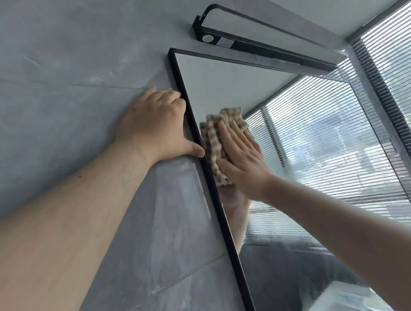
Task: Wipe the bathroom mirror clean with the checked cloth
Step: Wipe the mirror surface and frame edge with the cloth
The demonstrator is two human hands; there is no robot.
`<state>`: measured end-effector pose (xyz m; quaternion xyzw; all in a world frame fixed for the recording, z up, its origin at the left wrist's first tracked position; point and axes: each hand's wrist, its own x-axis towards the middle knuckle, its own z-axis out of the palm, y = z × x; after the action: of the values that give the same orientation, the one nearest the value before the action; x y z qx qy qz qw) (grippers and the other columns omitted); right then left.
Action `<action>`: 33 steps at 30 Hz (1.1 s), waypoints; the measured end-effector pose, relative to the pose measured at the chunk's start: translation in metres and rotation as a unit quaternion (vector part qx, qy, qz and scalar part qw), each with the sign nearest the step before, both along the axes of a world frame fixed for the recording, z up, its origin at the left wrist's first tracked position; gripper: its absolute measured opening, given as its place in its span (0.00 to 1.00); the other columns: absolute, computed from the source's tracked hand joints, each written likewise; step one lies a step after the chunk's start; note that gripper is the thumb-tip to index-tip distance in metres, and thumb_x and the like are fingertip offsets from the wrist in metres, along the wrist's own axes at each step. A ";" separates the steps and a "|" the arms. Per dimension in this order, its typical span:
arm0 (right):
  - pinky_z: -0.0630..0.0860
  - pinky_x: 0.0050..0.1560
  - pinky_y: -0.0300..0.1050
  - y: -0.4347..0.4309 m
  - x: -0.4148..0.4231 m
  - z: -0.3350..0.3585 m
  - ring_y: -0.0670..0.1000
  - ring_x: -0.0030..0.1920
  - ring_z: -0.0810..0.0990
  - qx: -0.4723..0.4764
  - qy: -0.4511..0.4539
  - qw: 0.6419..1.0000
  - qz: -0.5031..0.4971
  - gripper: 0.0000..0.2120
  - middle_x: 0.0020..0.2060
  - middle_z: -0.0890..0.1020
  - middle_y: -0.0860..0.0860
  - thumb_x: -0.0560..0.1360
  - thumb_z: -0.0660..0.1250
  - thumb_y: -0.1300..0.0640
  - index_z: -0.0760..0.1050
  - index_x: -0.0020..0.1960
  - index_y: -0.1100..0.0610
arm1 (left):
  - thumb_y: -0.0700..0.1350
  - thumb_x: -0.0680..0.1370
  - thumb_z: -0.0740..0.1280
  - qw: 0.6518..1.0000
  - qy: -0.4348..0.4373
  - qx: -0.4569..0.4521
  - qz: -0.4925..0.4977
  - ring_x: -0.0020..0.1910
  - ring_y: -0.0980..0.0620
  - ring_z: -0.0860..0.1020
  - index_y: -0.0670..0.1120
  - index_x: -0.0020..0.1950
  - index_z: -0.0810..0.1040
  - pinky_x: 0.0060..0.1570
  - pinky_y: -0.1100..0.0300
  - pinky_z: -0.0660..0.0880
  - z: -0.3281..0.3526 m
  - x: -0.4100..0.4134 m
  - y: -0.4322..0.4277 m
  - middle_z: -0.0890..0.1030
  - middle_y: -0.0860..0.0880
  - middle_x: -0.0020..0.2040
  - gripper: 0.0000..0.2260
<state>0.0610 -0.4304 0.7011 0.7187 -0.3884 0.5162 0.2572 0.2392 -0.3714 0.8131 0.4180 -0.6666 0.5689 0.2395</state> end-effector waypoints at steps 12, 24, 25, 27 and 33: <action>0.28 0.75 0.44 0.021 -0.019 -0.127 0.44 0.76 0.28 0.083 0.116 0.987 -0.072 0.31 0.76 0.32 0.43 0.79 0.41 0.39 0.26 0.75 0.37 | 0.77 0.65 0.52 0.998 -0.026 0.002 0.063 0.79 0.45 0.59 0.40 0.75 0.65 0.78 0.48 0.49 -0.010 0.003 0.006 0.64 0.42 0.78 0.51; 0.33 0.74 0.41 0.004 -0.004 -0.045 0.46 0.80 0.41 0.023 -0.013 0.999 -0.041 0.34 0.81 0.48 0.46 0.75 0.48 0.42 0.43 0.80 0.38 | 0.79 0.69 0.51 0.990 -0.063 0.025 0.127 0.81 0.44 0.47 0.38 0.81 0.49 0.78 0.43 0.41 -0.067 0.002 0.002 0.50 0.40 0.82 0.55; 0.33 0.74 0.41 0.003 -0.003 -0.050 0.46 0.80 0.41 0.022 -0.017 0.999 -0.036 0.34 0.81 0.49 0.46 0.74 0.47 0.41 0.43 0.80 0.38 | 0.80 0.68 0.52 0.990 -0.061 0.028 0.127 0.81 0.43 0.46 0.38 0.81 0.48 0.78 0.43 0.41 -0.071 0.001 0.002 0.49 0.40 0.82 0.56; 0.33 0.75 0.42 0.005 -0.001 -0.064 0.45 0.80 0.40 0.023 -0.008 0.999 -0.025 0.35 0.80 0.47 0.45 0.74 0.46 0.39 0.42 0.79 0.38 | 0.81 0.67 0.52 0.990 -0.058 0.032 0.128 0.81 0.43 0.45 0.38 0.81 0.48 0.78 0.43 0.41 -0.075 0.000 0.002 0.48 0.40 0.82 0.58; 0.34 0.78 0.47 0.019 -0.008 -0.150 0.44 0.78 0.34 0.063 0.048 0.997 -0.022 0.33 0.79 0.43 0.44 0.76 0.47 0.41 0.34 0.76 0.34 | 0.79 0.67 0.51 0.992 -0.049 0.041 0.110 0.81 0.44 0.46 0.39 0.81 0.49 0.78 0.42 0.42 -0.086 0.001 -0.002 0.49 0.40 0.82 0.56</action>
<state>0.0532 -0.4118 0.5512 0.7486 -0.4229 0.4500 0.2413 0.2401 -0.3733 0.7274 0.4700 -0.6499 0.5840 0.1253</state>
